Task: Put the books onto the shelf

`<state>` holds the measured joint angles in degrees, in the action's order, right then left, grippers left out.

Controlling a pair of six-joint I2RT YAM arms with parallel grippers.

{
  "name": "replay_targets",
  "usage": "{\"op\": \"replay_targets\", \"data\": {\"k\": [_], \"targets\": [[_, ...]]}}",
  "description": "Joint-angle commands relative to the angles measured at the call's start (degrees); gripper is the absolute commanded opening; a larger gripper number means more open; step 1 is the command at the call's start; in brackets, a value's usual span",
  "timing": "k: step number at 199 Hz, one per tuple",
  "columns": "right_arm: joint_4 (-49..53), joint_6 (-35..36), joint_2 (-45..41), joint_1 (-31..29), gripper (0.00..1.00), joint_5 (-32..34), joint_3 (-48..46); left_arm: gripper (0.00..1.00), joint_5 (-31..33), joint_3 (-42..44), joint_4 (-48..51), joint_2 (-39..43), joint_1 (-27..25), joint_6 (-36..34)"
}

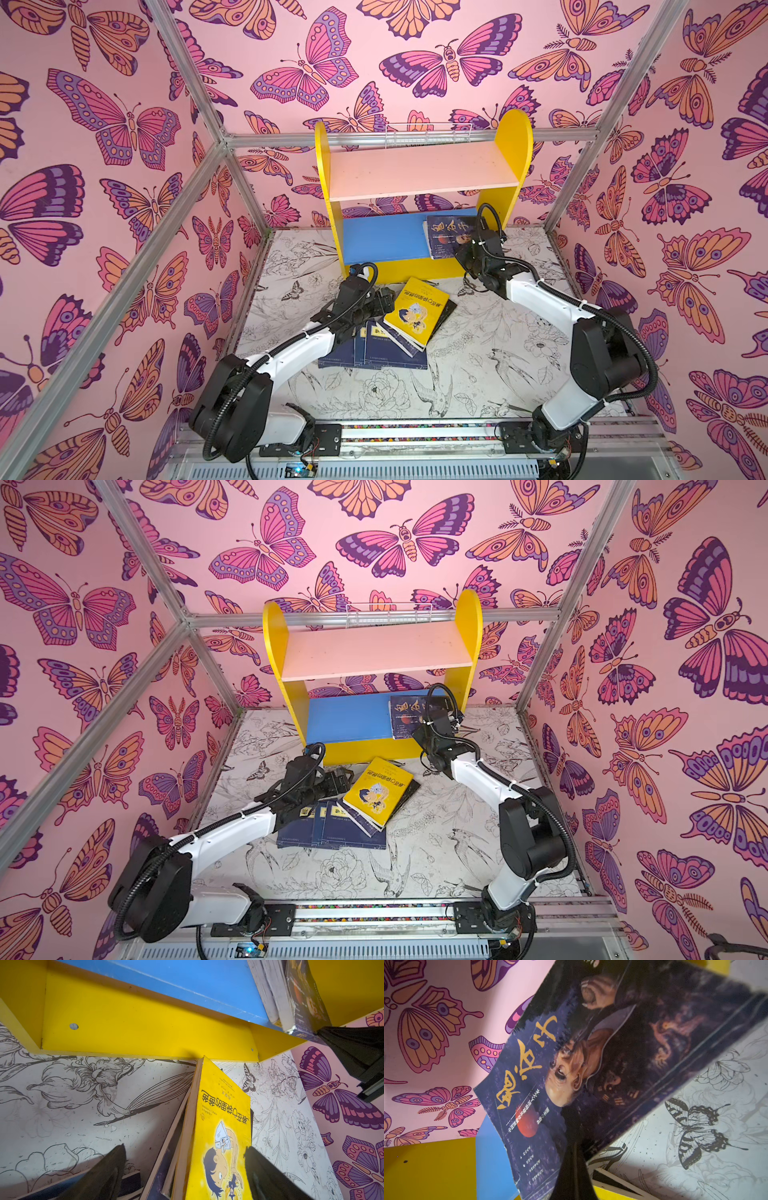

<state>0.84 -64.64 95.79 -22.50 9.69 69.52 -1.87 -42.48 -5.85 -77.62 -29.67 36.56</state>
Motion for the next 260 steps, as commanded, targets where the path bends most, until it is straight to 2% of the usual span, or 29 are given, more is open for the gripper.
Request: {"op": "replay_targets", "data": {"k": [1,38,113,157,260], "targets": [[1.44,-0.08,1.06,0.18,0.00,-1.01,2.18,0.91,0.90,0.21,0.66,-0.42,-0.21,0.11],[0.65,-1.75,1.55,0.70,0.00,-3.14,1.67,0.91,0.91,0.06,0.84,-0.60,-0.20,-0.33],[1.62,-1.42,-7.18,0.62,0.00,-3.57,-6.22,0.91,0.57,-0.14,0.83,-1.71,-0.30,-0.08],[-0.06,-3.34,-3.37,0.63,0.00,-5.40,-5.41,0.91,0.88,-0.22,0.79,-1.92,-0.52,0.06],[0.72,-2.47,2.87,2.04,0.00,-5.60,1.88,0.91,1.43,-0.46,1.36,-1.67,-0.92,-0.41]]}}
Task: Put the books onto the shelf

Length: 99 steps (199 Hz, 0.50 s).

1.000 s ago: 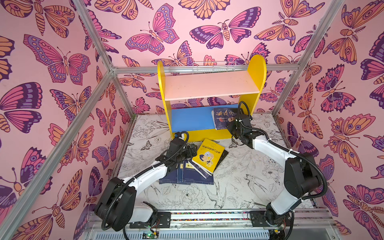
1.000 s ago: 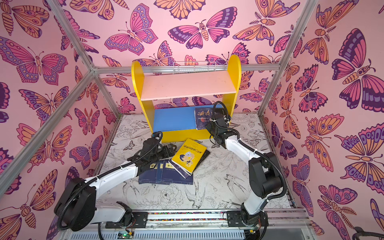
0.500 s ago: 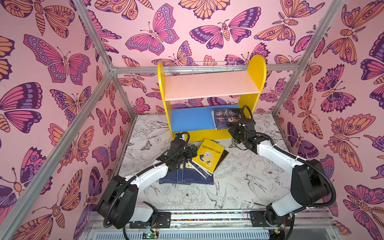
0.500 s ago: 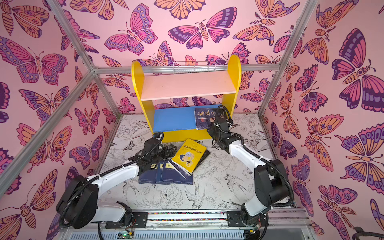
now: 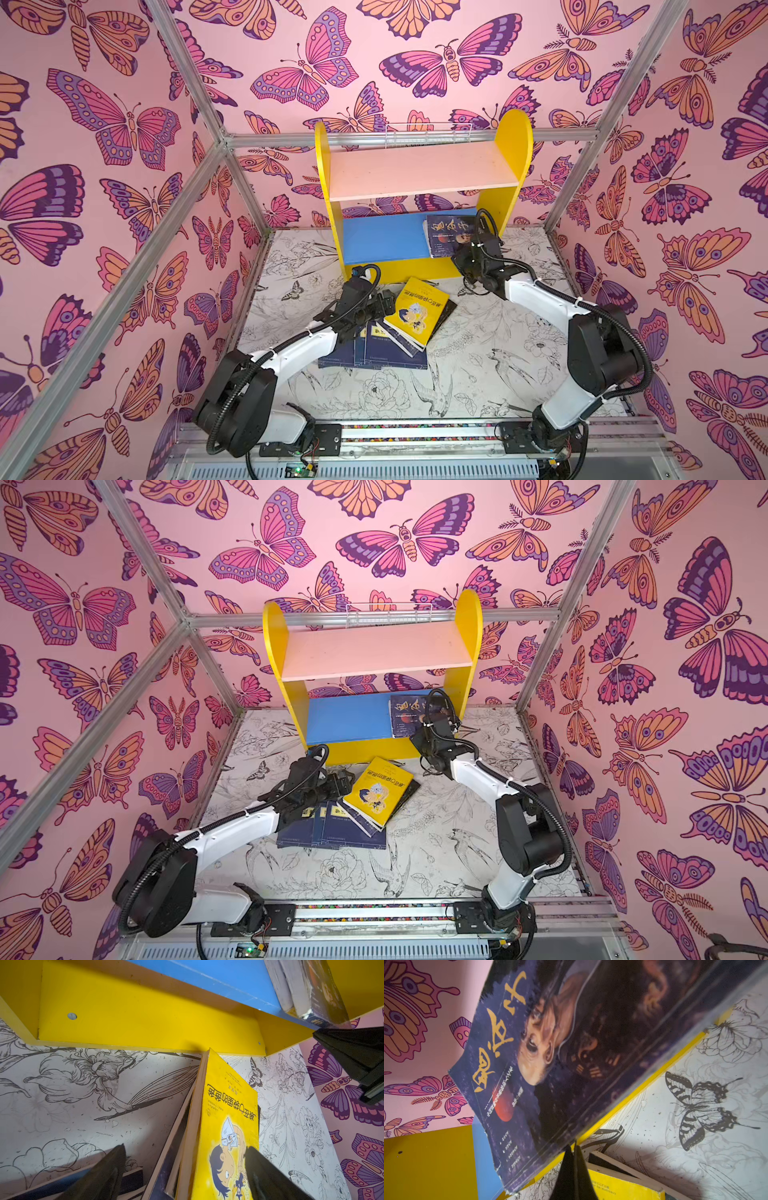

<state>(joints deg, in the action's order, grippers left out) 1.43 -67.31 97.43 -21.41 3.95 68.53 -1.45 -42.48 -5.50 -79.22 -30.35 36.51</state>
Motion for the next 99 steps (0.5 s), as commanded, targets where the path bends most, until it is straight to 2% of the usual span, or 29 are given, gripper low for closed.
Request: {"op": "replay_targets", "data": {"k": [1,99], "targets": [[0.19,0.22,1.30,1.03,0.00,0.17,2.94,0.91,1.01,-0.44,1.01,-0.07,-0.24,-0.38],[-0.11,1.11,4.70,2.02,0.00,-1.76,6.34,0.91,0.60,-1.03,1.17,-1.09,-0.23,-0.77]]}}
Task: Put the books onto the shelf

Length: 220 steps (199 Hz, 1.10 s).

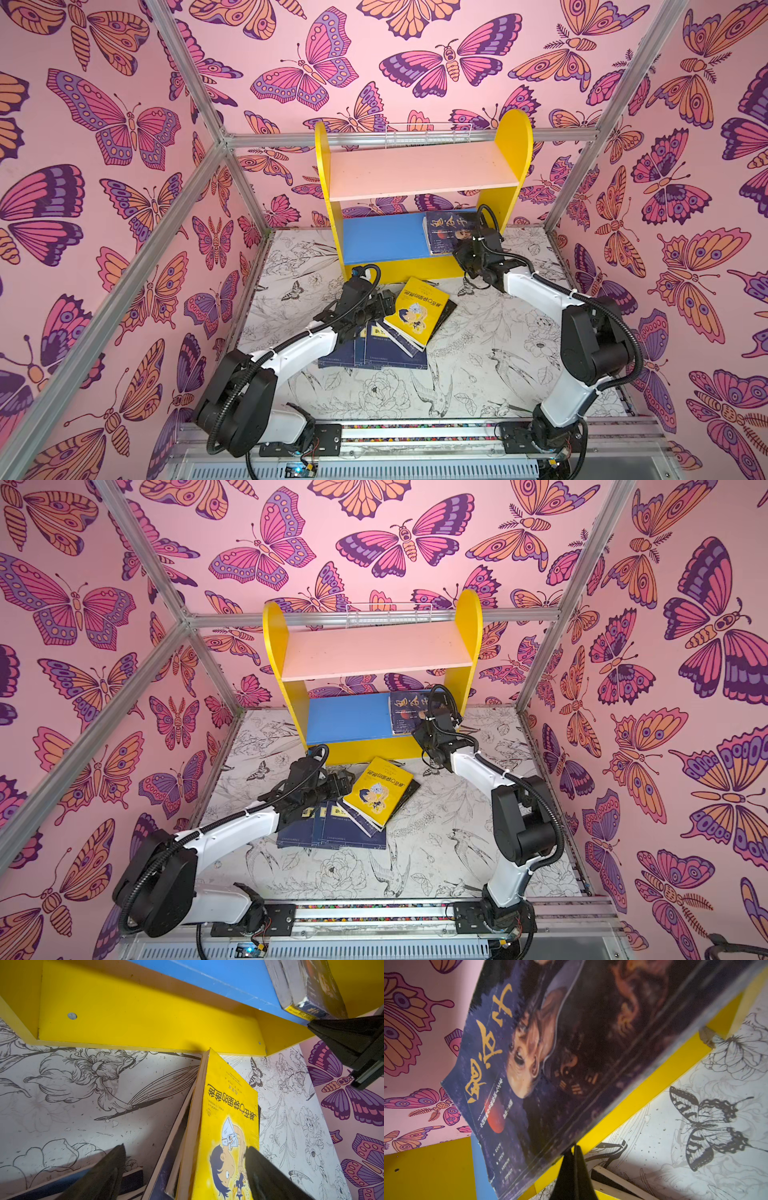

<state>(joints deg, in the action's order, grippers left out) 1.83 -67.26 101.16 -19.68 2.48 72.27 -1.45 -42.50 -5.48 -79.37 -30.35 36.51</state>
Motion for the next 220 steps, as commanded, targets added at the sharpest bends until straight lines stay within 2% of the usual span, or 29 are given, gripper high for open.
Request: {"op": "replay_targets", "data": {"k": [1,38,62,105,130,142,156,199,220], "targets": [[-0.51,1.07,0.96,0.29,0.00,-0.30,2.60,0.91,0.59,-1.05,1.11,-0.95,-0.19,-0.84],[1.48,2.49,-0.10,0.30,0.00,0.06,2.23,0.91,-1.49,-1.97,1.31,-1.66,-0.32,-2.83],[2.60,5.19,-2.96,0.32,0.00,-2.64,-1.04,0.91,-4.38,-3.24,1.65,-2.89,-0.41,-5.51],[9.06,16.82,-7.38,0.18,0.26,-14.01,-8.04,0.91,-7.44,-6.29,4.92,-6.80,-0.94,-8.73],[4.34,19.41,-6.06,-0.19,0.39,-28.61,-13.44,0.89,-7.51,-7.81,6.16,-9.36,-1.70,-9.75],[1.63,19.53,-4.73,-0.43,0.40,-34.14,-14.89,0.88,-7.50,-8.75,6.89,-10.61,-2.20,-10.36],[-0.69,19.22,-3.29,-0.65,0.40,-37.68,-15.90,0.87,-7.94,-9.56,7.51,-11.95,-2.50,-10.89],[4.52,20.51,1.03,-0.37,0.40,-41.04,-14.09,0.82,-9.27,-9.67,8.79,-13.69,-2.96,-11.89],[8.44,21.06,2.59,0.16,0.40,-40.46,-13.03,0.72,-9.88,-9.44,9.37,-14.18,-3.03,-12.49]]}}
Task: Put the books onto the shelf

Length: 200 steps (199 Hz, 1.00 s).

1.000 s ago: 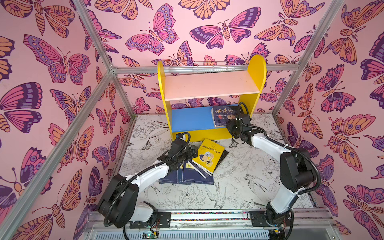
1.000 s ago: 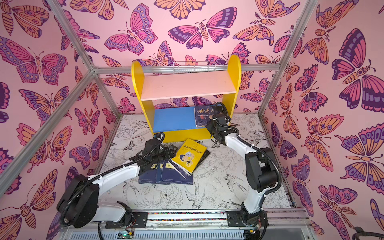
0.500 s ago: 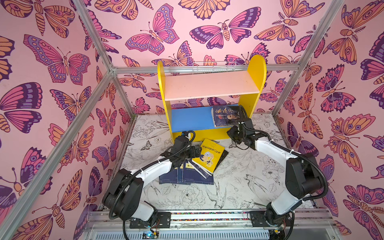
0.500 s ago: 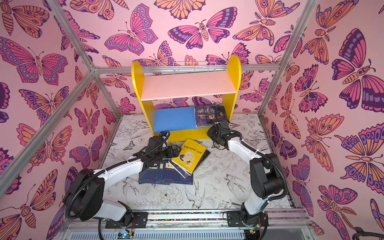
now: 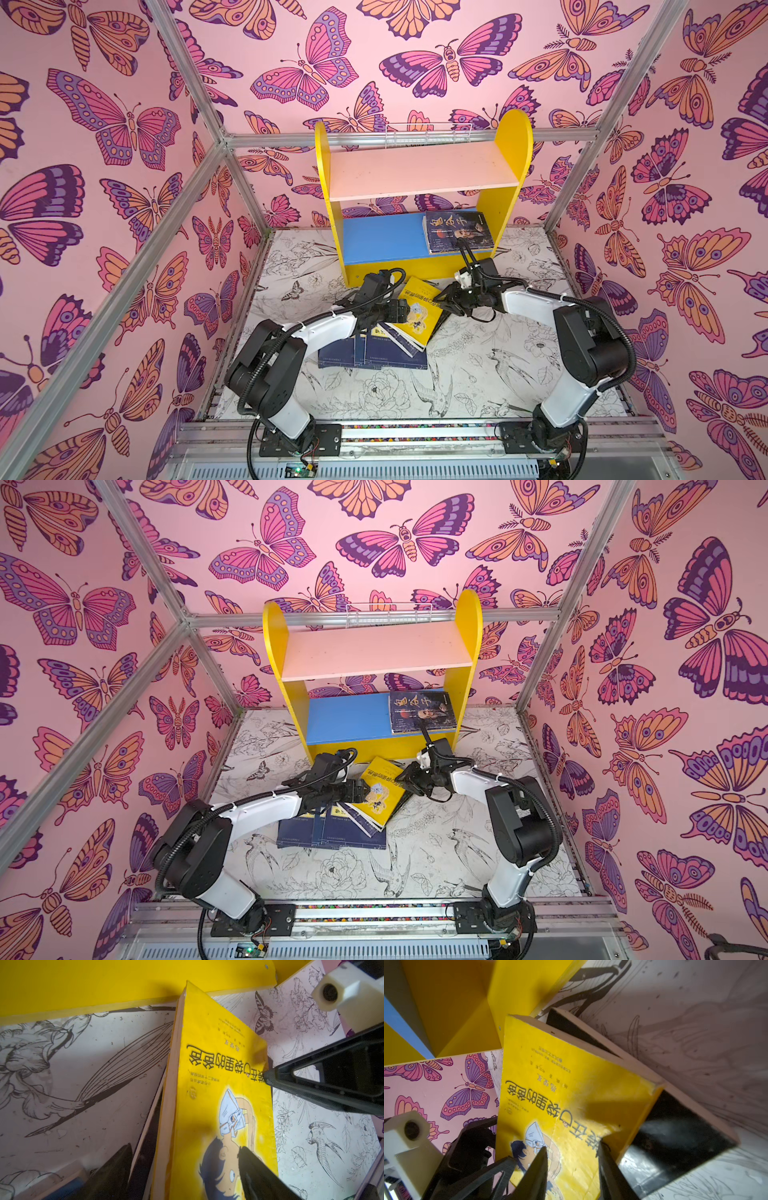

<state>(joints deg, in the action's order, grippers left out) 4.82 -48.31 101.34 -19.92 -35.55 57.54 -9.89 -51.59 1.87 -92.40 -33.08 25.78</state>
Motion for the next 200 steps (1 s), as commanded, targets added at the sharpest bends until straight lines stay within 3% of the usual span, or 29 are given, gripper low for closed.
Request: {"op": "replay_targets", "data": {"k": [1,47,84,138,200], "targets": [[5.41,2.10,2.48,0.45,0.40,-2.42,1.66,0.71,-1.49,-0.35,2.06,-1.18,-0.31,-1.77],[2.92,1.07,0.07,2.43,0.40,-2.03,-1.78,0.22,-1.10,-0.17,3.16,-2.05,-0.39,-2.05],[7.83,4.92,-1.22,3.64,0.41,-1.63,-2.47,0.01,0.84,-0.30,4.24,-0.01,-0.36,-1.71],[8.04,6.40,0.64,4.11,0.43,-3.03,-4.41,0.00,4.44,0.25,4.72,2.70,-0.32,-0.69],[4.26,6.43,4.67,2.71,0.44,-4.73,-3.39,0.00,5.56,0.53,7.38,-0.27,-0.10,-1.98]]}}
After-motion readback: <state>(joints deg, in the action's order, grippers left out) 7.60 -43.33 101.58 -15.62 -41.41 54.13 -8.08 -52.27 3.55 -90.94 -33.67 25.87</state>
